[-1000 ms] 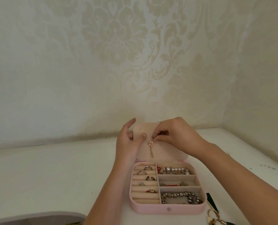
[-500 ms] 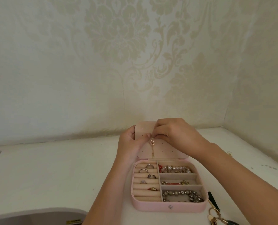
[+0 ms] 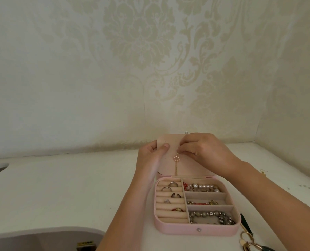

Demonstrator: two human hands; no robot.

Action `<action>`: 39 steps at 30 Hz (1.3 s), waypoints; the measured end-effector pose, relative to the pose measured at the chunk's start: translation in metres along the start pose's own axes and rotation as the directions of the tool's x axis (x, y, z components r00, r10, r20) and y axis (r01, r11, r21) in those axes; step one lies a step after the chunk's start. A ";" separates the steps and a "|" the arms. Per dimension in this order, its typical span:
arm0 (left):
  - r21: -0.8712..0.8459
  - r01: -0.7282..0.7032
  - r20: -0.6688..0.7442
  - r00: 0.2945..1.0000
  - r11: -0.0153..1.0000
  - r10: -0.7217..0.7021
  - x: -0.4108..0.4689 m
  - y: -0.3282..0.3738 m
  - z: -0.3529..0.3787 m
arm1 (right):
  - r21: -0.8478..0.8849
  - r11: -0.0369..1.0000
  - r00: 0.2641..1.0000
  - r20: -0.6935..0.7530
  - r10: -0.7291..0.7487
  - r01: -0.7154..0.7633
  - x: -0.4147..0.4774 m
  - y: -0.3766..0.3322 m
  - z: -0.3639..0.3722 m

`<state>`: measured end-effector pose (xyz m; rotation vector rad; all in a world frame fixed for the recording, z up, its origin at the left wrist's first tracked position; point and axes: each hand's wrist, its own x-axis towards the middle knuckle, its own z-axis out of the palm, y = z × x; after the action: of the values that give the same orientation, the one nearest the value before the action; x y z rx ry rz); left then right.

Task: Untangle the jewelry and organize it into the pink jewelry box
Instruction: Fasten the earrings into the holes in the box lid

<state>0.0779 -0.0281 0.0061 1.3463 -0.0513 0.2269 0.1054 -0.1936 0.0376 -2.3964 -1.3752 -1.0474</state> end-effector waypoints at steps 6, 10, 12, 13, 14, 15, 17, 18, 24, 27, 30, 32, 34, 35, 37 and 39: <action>0.016 -0.011 0.000 1.000 1.000 0.011 0.001 -0.001 -0.001 | -0.079 0.995 0.998 0.048 -0.050 0.054 0.000 -0.001 0.001; 0.013 -0.019 0.002 1.000 1.000 0.019 0.001 -0.001 -0.001 | -0.094 0.994 0.996 0.079 -0.046 0.054 0.000 -0.002 0.001; 0.003 -0.018 0.008 1.000 1.000 0.018 0.001 -0.001 -0.001 | -0.104 0.994 0.995 0.098 -0.033 0.043 0.000 -0.002 0.001; 0.000 -0.018 0.013 1.000 1.000 0.018 0.001 -0.001 -0.001 | -0.113 0.993 0.994 0.108 -0.026 0.039 0.001 -0.002 0.001; -0.003 -0.019 0.020 1.000 1.000 0.019 0.001 0.000 -0.001 | -0.123 0.992 0.993 0.113 -0.026 0.040 0.001 -0.003 0.001; -0.008 -0.019 0.029 0.999 1.000 0.020 0.001 0.001 -0.001 | -0.127 0.991 0.993 0.110 -0.029 0.043 0.002 -0.004 0.000; -0.010 -0.016 0.051 0.999 1.000 0.016 0.000 0.001 -0.002 | -0.105 0.993 0.996 0.076 -0.038 0.046 0.003 -0.007 0.000; -0.001 -0.013 0.062 0.998 1.000 0.013 0.000 0.002 -0.002 | -0.086 0.995 0.998 0.048 -0.040 0.044 0.004 -0.008 0.000; 0.025 0.019 0.136 0.991 1.000 -0.022 -0.002 0.003 -0.001 | 0.000 0.997 0.997 -0.030 0.073 -0.073 0.003 -0.009 0.007; 0.019 0.003 0.161 0.987 1.000 -0.006 -0.001 0.003 -0.002 | 0.147 0.965 0.973 -0.048 0.226 -0.217 0.001 -0.006 0.007; 0.049 -0.037 0.142 0.989 0.998 0.030 -0.001 0.002 -0.002 | 0.213 0.929 0.952 0.025 0.305 -0.304 0.001 -0.004 0.003; 0.045 -0.040 0.127 0.991 0.998 0.033 -0.001 0.002 -0.002 | 0.251 0.903 0.937 0.101 0.334 -0.348 0.004 -0.003 -0.003; 0.053 -0.046 0.111 0.993 0.998 0.040 0.000 0.001 -0.003 | 0.341 0.848 0.914 0.158 0.375 -0.407 0.007 -0.001 -0.014; 0.061 -0.050 0.105 0.994 0.997 0.044 0.000 0.000 -0.003 | 0.391 0.807 0.897 0.192 0.398 -0.442 0.007 0.000 -0.020; 0.072 -0.057 0.098 0.994 0.996 0.050 0.000 0.001 -0.002 | 0.454 0.736 0.865 0.274 0.420 -0.502 0.006 0.004 -0.031; 0.070 -0.061 0.088 0.995 0.996 0.055 -0.001 0.001 0.001 | 0.438 0.726 0.846 0.327 0.420 -0.530 0.003 0.007 -0.037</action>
<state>0.0768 -0.0290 0.0069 1.4283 -0.1559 0.2211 0.0944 -0.2133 0.0677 -2.2770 -0.8404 -0.2481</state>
